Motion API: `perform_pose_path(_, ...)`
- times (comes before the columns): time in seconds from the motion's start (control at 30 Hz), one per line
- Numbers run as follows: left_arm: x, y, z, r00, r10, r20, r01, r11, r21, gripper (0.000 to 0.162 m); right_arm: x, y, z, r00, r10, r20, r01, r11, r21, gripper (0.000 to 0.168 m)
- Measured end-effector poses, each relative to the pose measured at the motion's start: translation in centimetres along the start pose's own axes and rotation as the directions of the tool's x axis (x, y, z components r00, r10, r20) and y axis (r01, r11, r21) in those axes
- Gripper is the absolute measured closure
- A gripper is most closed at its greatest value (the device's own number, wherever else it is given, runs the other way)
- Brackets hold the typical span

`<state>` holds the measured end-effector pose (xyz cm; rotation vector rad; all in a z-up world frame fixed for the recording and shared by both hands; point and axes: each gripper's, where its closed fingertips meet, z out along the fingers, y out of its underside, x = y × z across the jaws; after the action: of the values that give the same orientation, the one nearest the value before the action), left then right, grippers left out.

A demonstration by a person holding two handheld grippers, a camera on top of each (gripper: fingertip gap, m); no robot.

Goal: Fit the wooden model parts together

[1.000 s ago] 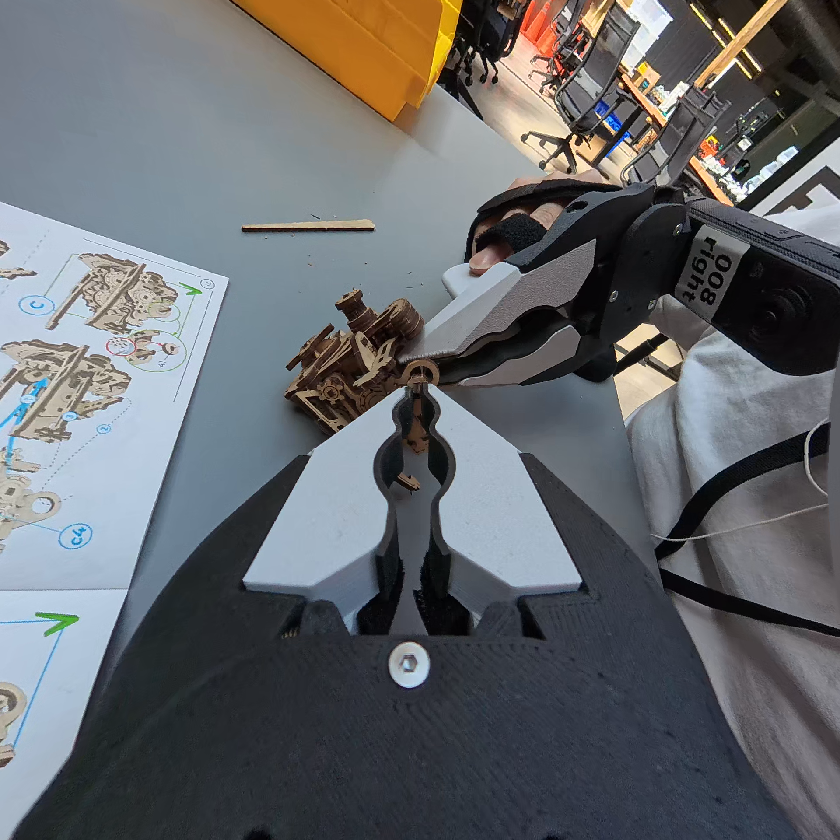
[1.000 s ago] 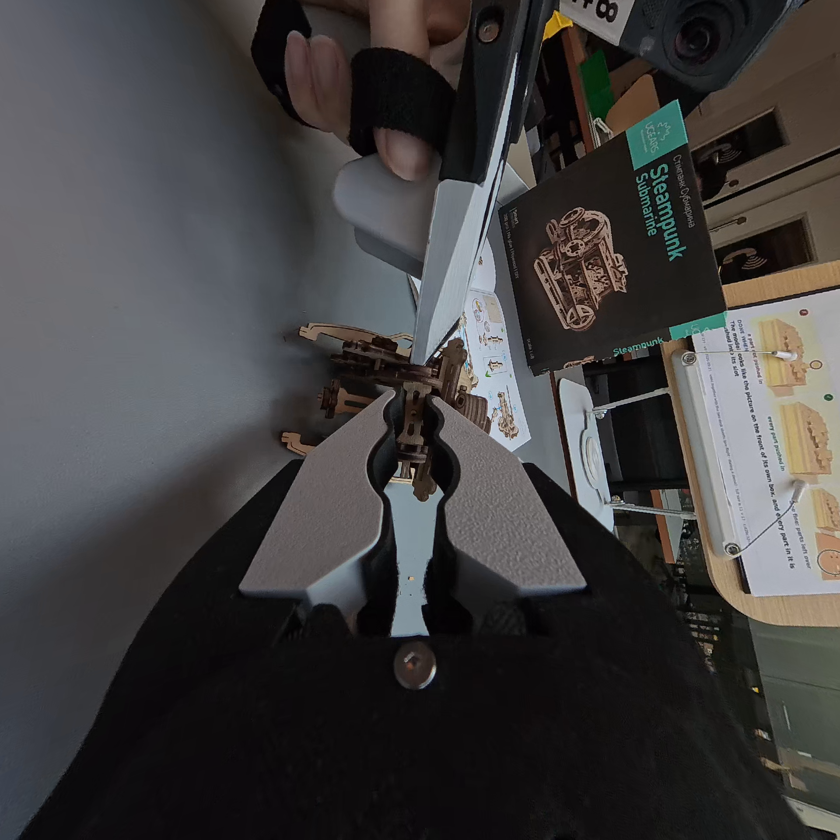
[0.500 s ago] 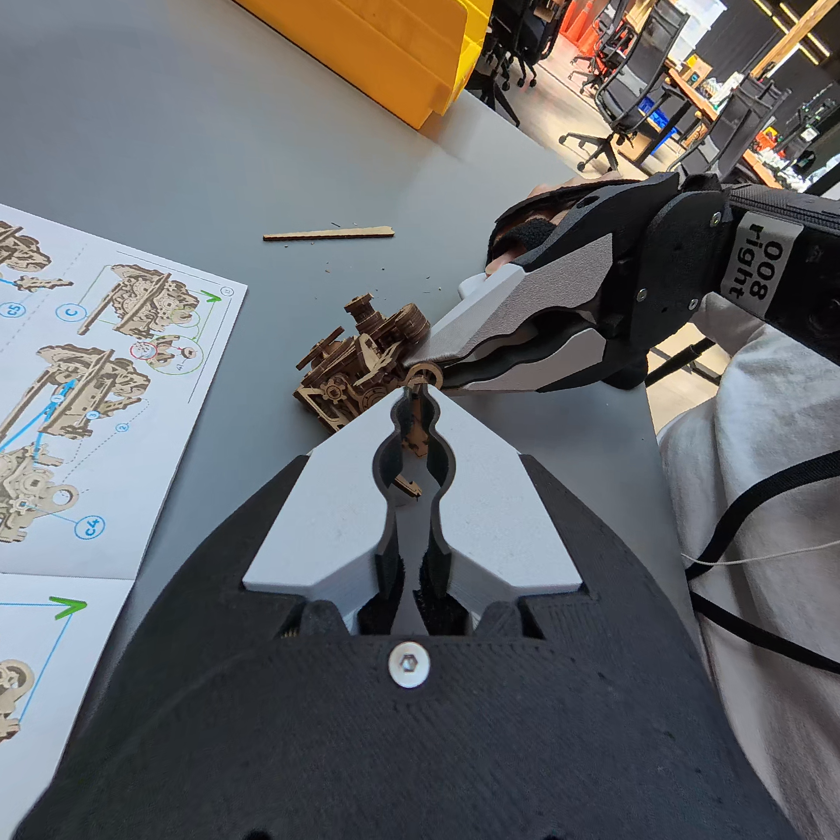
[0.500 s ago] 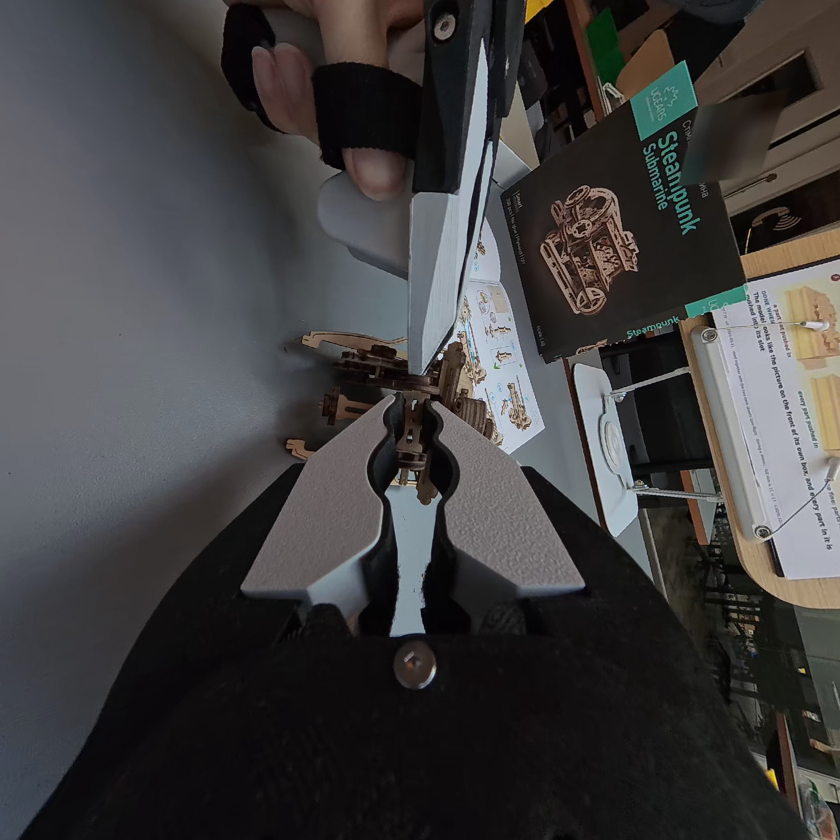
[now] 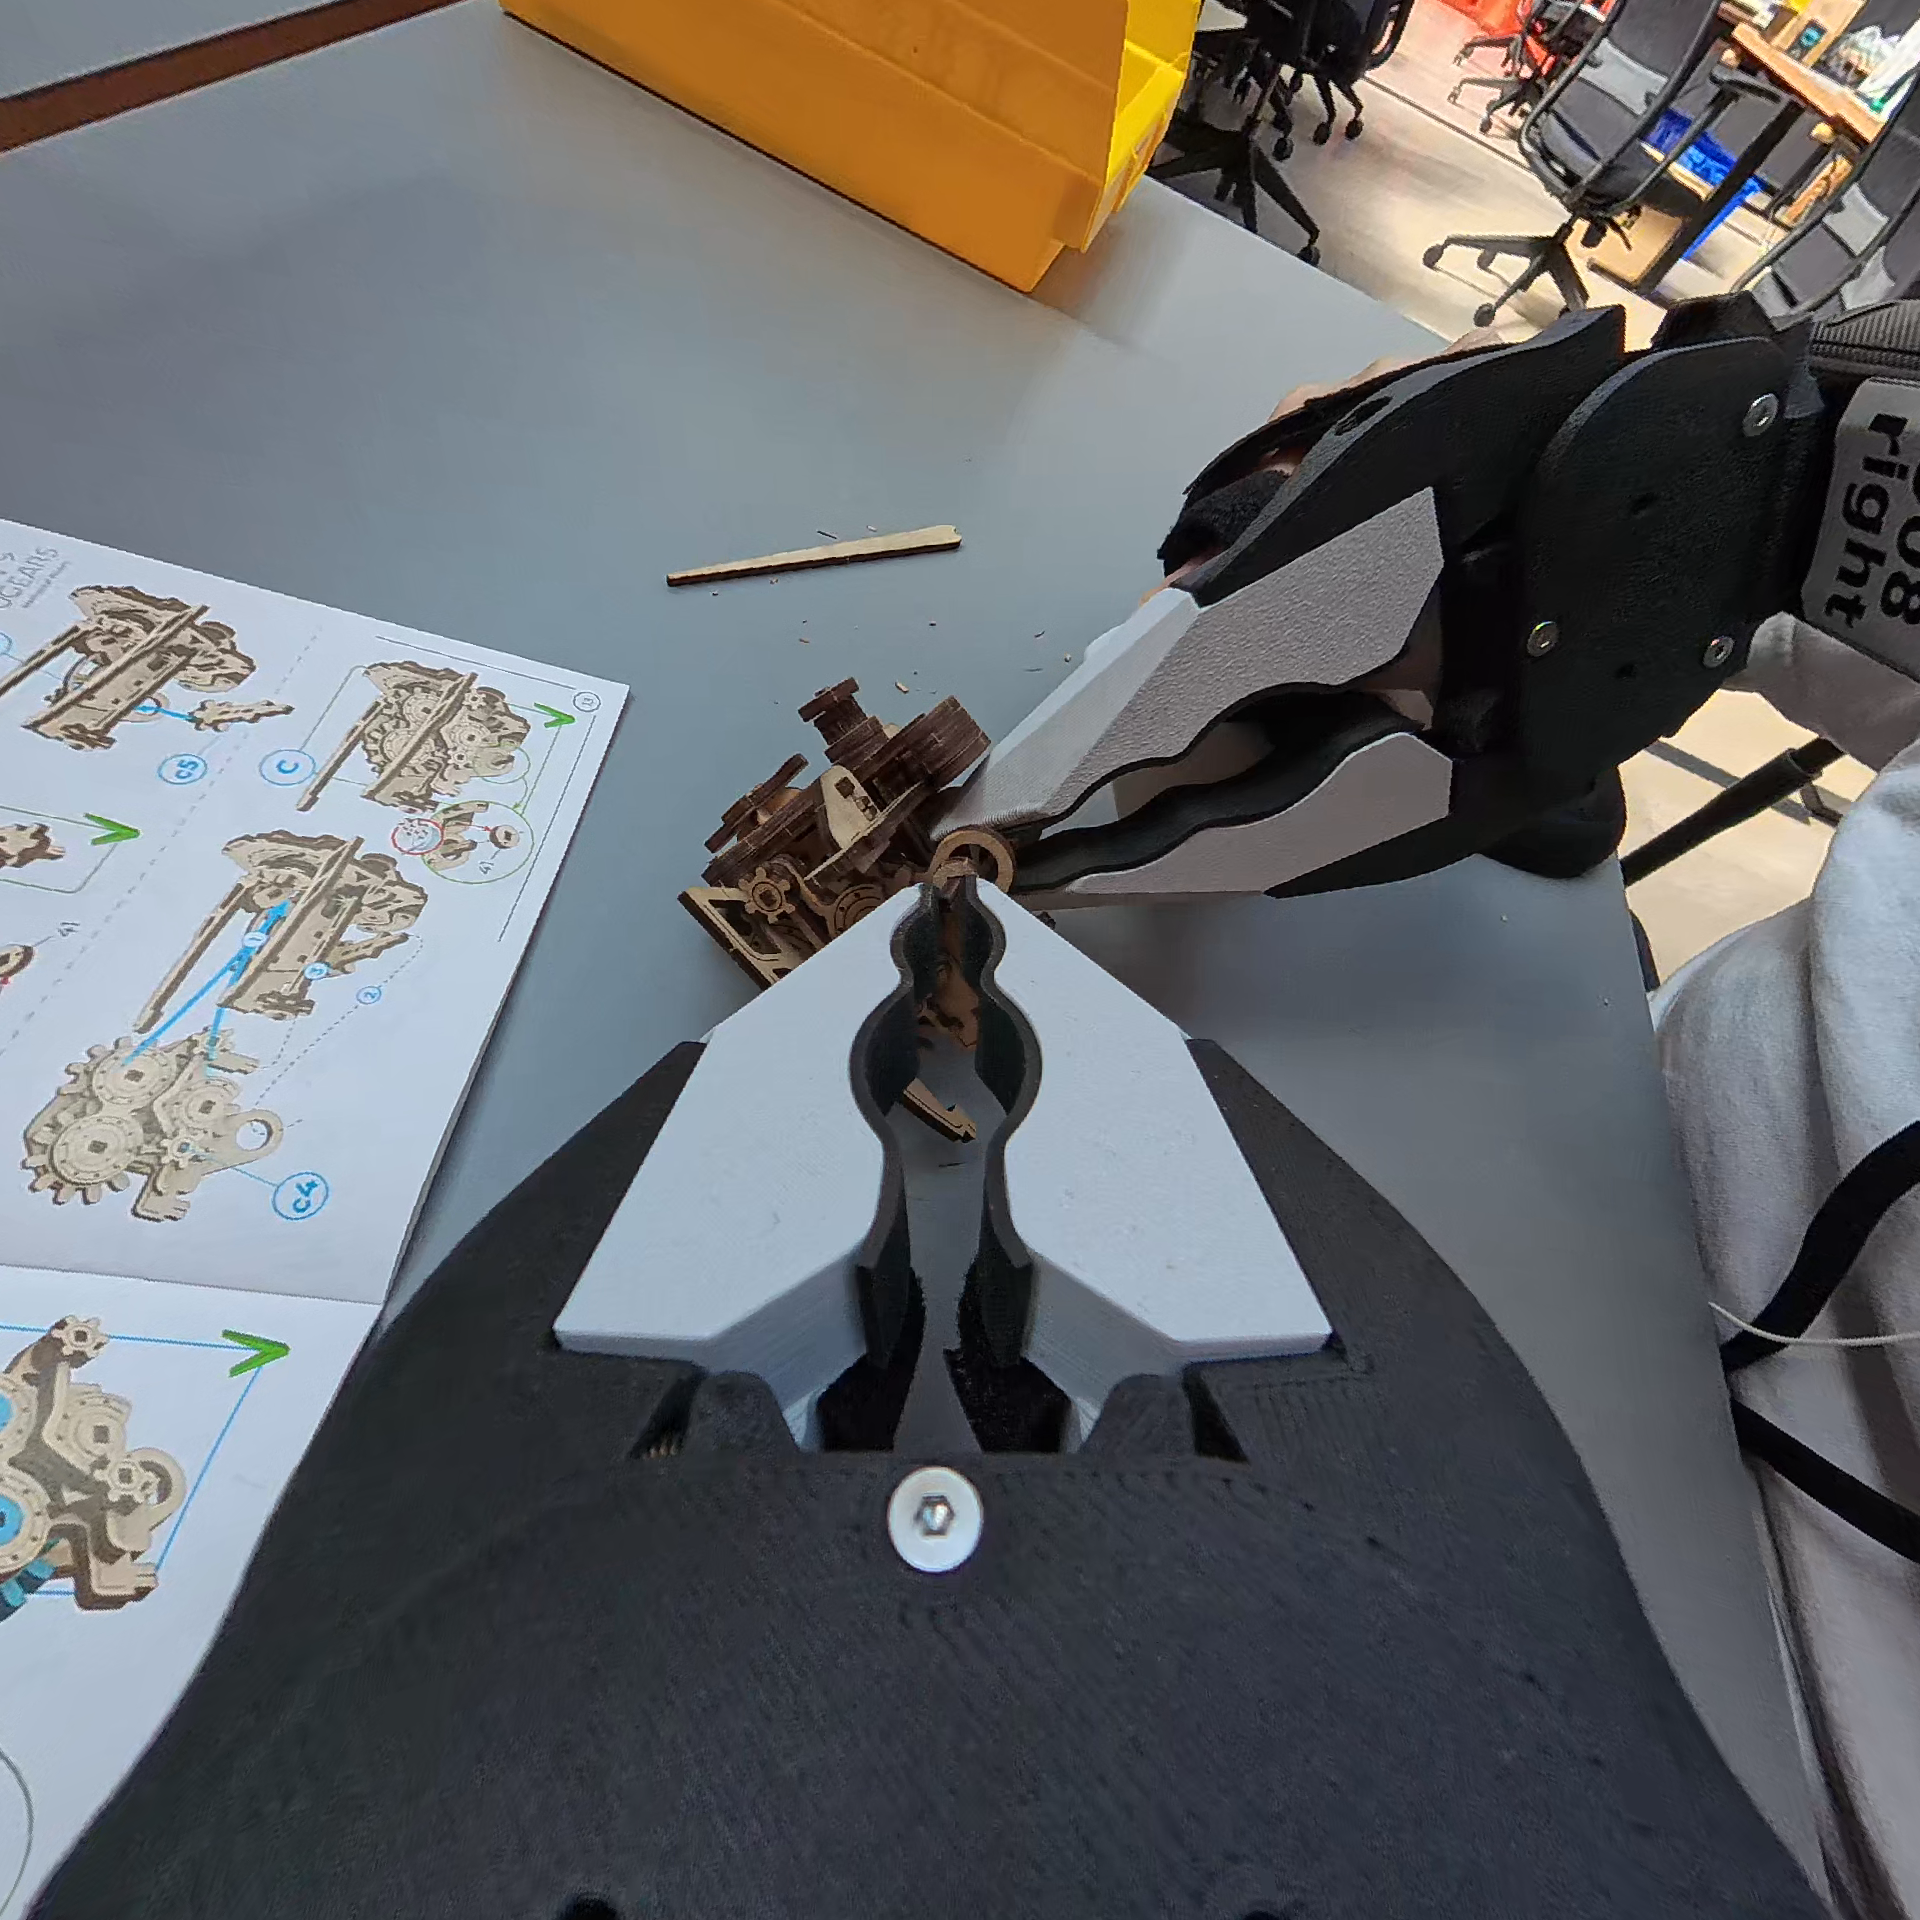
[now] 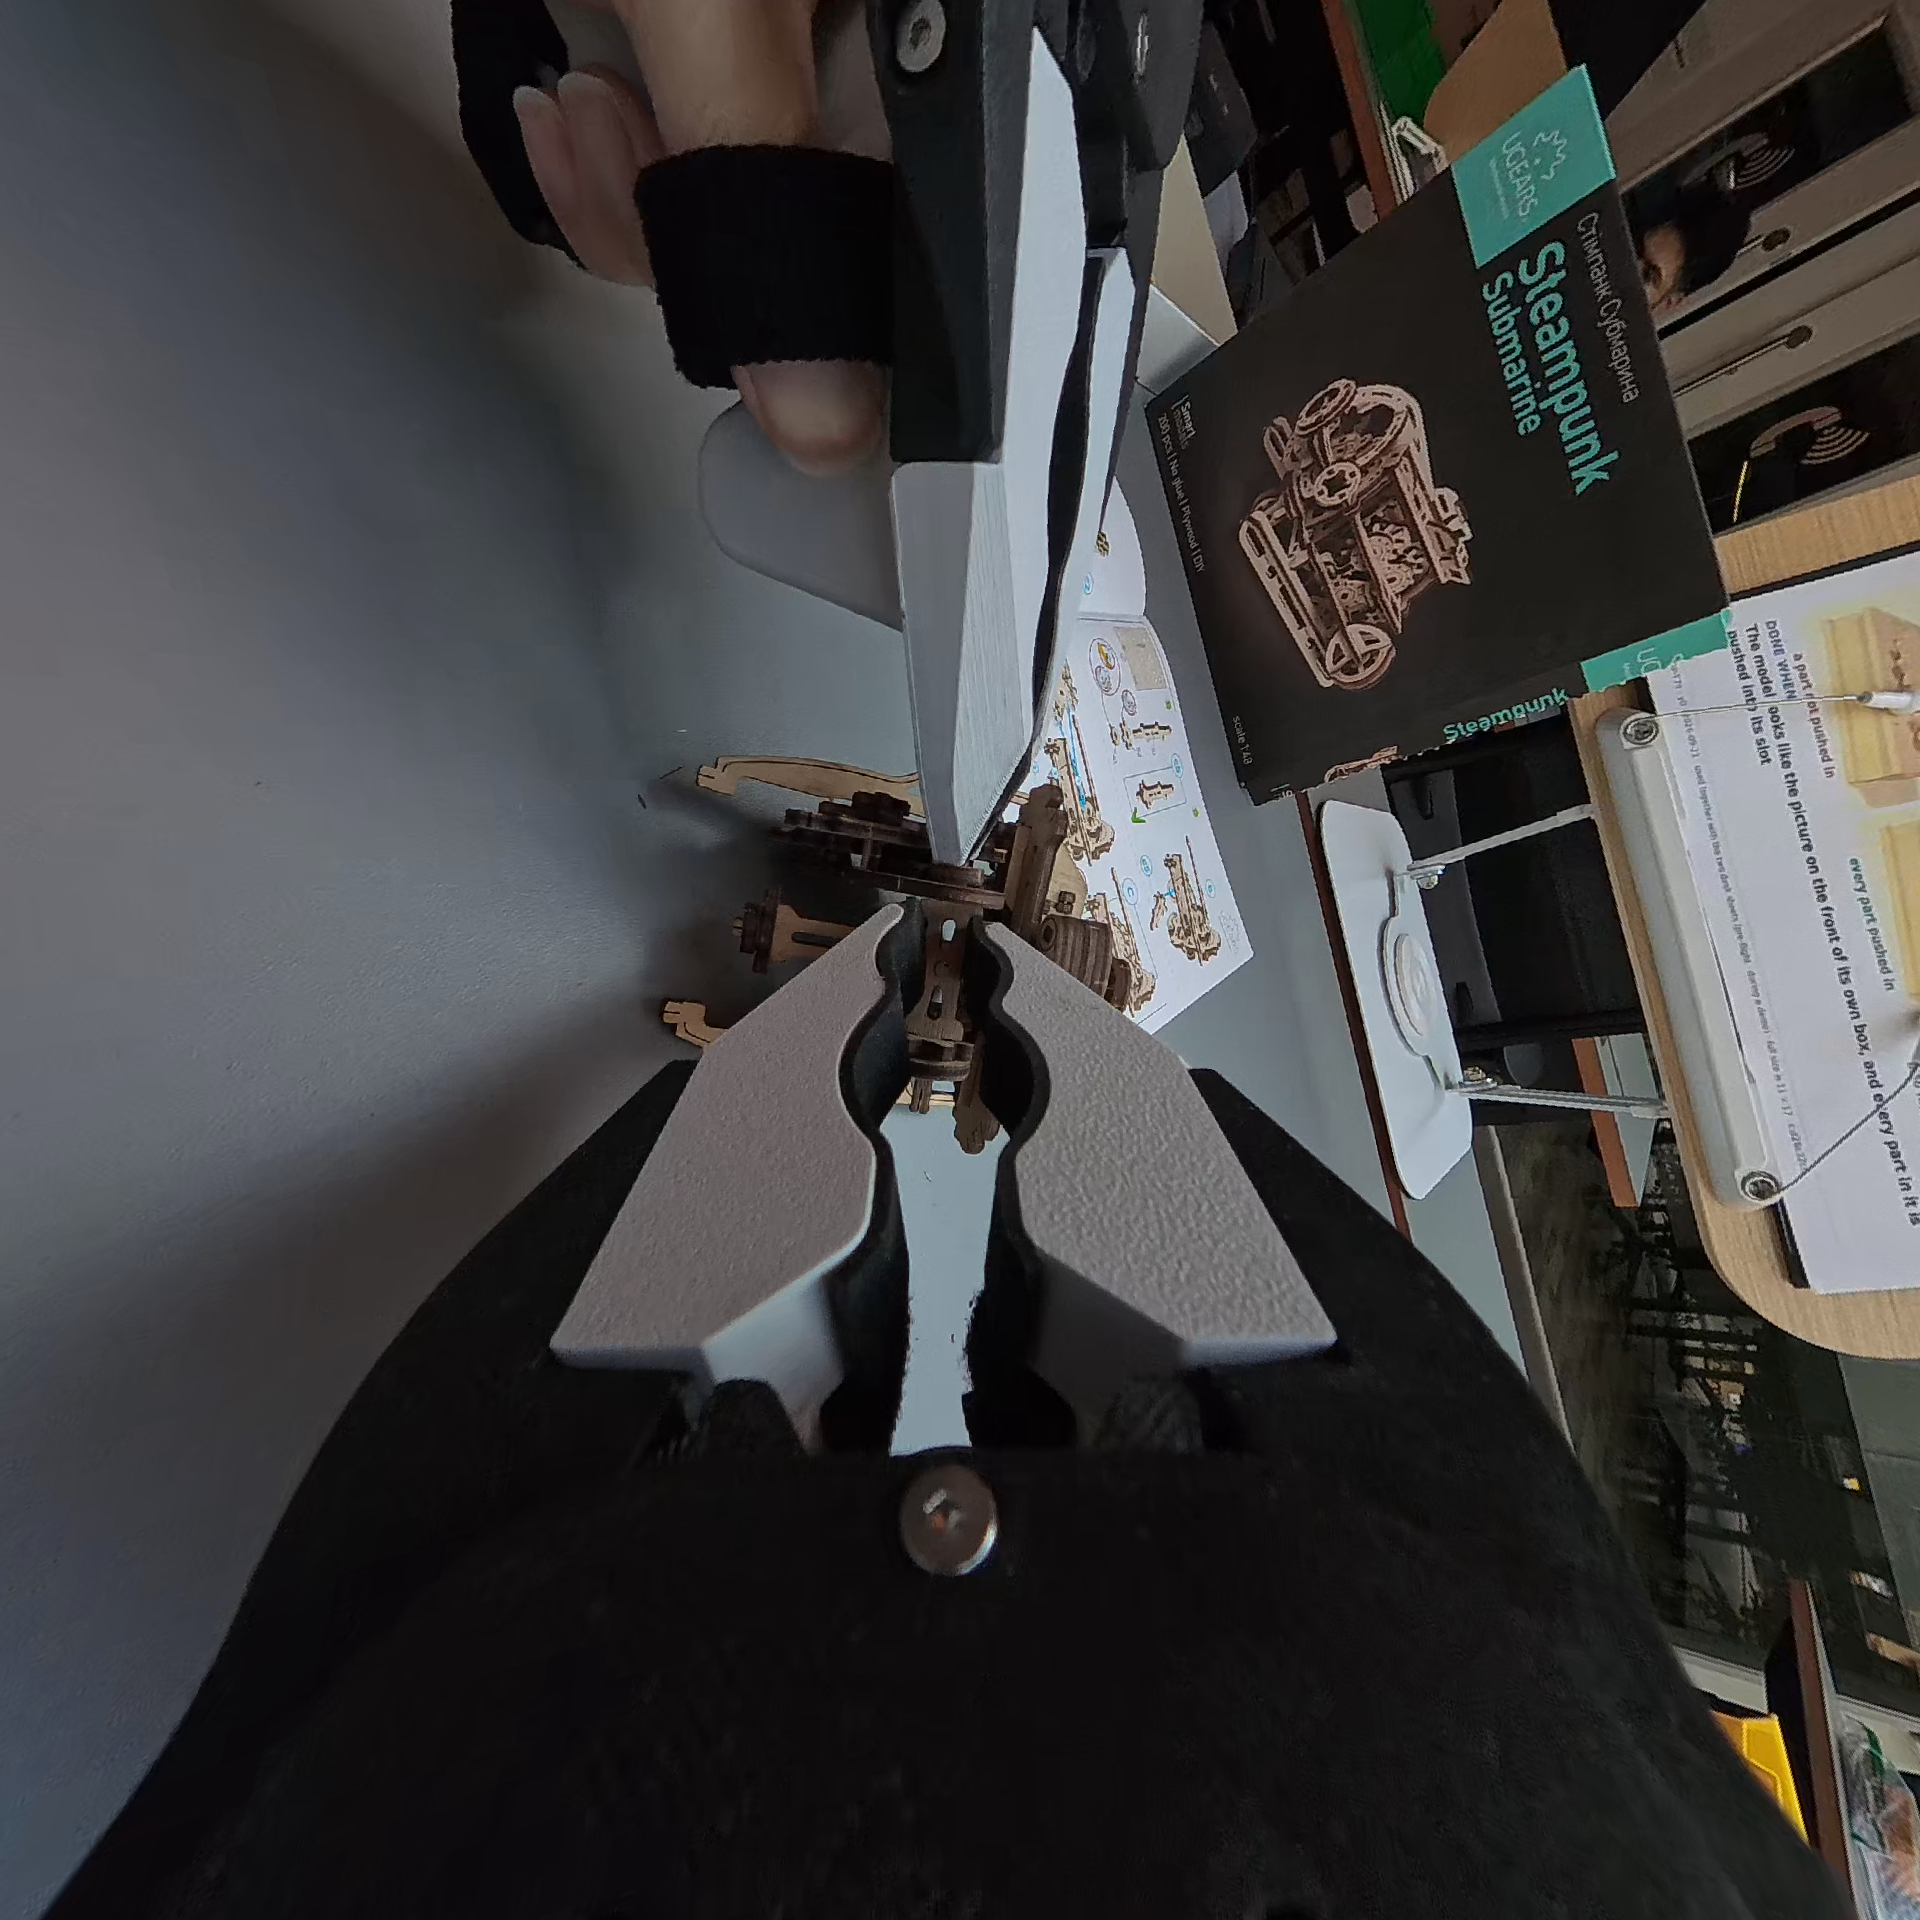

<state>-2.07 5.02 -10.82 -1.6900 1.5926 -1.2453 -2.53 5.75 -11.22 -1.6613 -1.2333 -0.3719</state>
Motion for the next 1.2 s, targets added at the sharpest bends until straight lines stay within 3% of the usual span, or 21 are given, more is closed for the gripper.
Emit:
perform_pose_path(0.3,-0.16,-0.12,-0.47,0.997,-0.015,-0.08,0.017,1.0,0.023,0.162,0.29,0.21,0.31,0.999,0.035,0.041,-0.039,0.996,0.081,0.163)
perform_pose_path(0.43,-0.11,0.06,-0.44,0.993,-0.056,-0.103,0.059,0.998,0.029,0.162,0.06,0.12,0.19,0.998,-0.056,0.02,0.053,0.988,0.142,0.16)
perform_pose_path(0.7,-0.56,-0.02,-0.55,0.987,-0.113,-0.118,0.118,0.992,0.037,0.162,-0.09,0.39,0.72,0.992,-0.125,-0.024,0.127,0.989,0.083,0.149)
perform_pose_path(0.77,-0.47,0.06,-0.51,0.986,-0.114,-0.12,0.118,0.993,0.028,0.162,0.49,0.43,0.69,0.985,-0.152,-0.076,0.158,0.985,0.07,0.162)
perform_pose_path(1.2,-0.31,0.08,-0.35,0.984,-0.135,-0.119,0.136,0.991,0.005,0.162,0.55,0.61,0.85,0.983,-0.157,-0.095,0.159,0.987,0.008,0.162)
